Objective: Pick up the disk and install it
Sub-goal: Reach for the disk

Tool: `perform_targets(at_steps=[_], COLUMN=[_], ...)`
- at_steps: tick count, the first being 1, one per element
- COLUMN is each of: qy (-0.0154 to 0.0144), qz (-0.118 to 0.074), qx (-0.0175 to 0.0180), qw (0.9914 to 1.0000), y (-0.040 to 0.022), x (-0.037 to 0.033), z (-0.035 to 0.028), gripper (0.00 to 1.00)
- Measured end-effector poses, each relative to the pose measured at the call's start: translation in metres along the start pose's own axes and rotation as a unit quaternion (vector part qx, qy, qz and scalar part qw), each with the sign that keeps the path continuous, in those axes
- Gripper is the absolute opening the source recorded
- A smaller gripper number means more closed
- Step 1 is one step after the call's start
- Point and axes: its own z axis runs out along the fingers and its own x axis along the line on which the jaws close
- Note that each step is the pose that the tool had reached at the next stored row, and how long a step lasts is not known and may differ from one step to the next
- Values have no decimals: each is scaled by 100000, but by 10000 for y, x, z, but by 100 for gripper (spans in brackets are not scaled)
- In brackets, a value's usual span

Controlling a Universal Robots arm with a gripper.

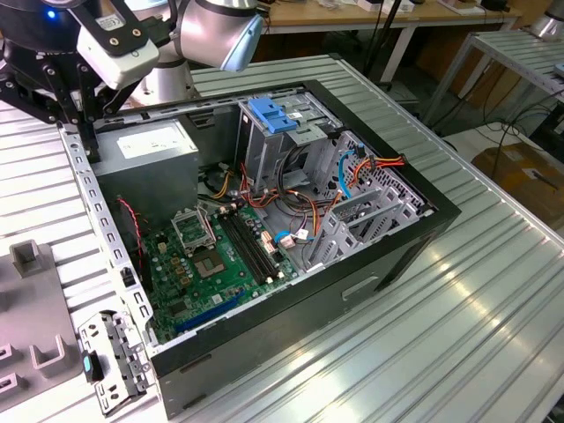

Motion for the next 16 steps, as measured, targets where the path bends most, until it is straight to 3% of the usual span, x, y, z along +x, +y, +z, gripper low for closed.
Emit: perform_targets(at_steps=[16], qy=[12], qz=[0], qx=[3], qw=[100000], y=[-4], x=[47], z=[2], gripper=[11])
